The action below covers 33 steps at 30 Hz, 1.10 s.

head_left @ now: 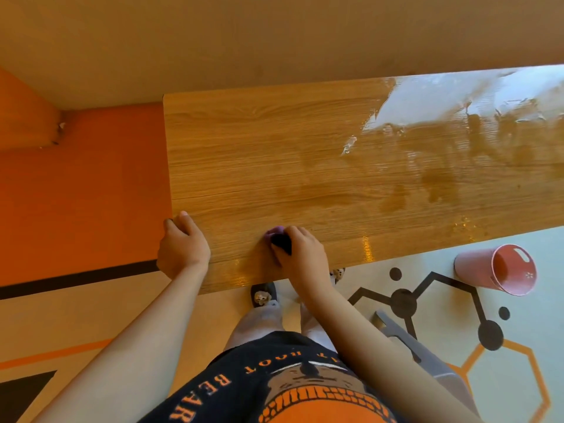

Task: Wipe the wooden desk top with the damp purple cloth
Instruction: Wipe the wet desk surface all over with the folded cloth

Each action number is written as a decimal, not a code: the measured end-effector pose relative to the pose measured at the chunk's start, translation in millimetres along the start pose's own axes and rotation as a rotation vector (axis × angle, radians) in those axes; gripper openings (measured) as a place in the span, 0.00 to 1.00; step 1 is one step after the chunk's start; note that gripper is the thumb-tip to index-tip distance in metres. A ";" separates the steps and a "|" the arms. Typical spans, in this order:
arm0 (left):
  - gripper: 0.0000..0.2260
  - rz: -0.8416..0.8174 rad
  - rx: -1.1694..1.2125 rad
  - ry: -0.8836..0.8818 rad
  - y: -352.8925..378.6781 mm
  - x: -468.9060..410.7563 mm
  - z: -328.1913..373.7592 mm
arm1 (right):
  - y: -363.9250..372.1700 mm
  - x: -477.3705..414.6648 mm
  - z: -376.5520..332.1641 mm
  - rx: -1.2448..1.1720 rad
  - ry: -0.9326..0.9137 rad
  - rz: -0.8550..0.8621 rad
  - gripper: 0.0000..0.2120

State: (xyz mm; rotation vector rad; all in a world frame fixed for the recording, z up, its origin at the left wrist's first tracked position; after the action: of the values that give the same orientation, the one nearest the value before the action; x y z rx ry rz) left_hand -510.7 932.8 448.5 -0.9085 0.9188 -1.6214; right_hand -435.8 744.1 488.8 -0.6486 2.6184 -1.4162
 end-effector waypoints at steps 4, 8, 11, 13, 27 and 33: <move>0.21 -0.009 0.009 0.005 1.9 -0.8 -0.3 | -40.0 -21.7 56.8 0.033 0.208 0.168 0.08; 0.21 -0.018 0.011 -0.005 1.0 -1.0 -1.3 | -81.4 -29.2 105.2 0.064 0.377 0.291 0.10; 0.20 -0.029 0.027 -0.009 -1.0 -0.7 0.5 | -73.8 -16.9 96.0 0.085 0.382 0.278 0.09; 0.20 -0.036 0.028 -0.017 -2.9 0.1 1.7 | -51.5 -9.6 68.7 0.058 0.274 0.193 0.08; 0.20 -0.032 0.023 -0.025 -2.0 -0.8 1.7 | -71.3 -65.0 79.4 0.070 0.267 0.233 0.09; 0.20 -0.028 0.026 -0.036 -2.3 -1.0 2.0 | -52.2 -45.9 56.0 0.042 0.182 0.165 0.10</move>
State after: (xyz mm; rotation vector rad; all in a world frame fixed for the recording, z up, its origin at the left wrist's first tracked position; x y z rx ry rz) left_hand -509.6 933.9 451.3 -0.9338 0.8621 -1.6318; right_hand -361.9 694.4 494.5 -0.3033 2.6937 -1.5411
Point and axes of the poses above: each hand's wrist, its own x-axis away from the middle knuckle, its own y-axis out of the palm, z = x × y, the point moved 1 cm from there along -x, towards the middle knuckle, and after that the axes turned 6 degrees about z, right-handed, at the moved point
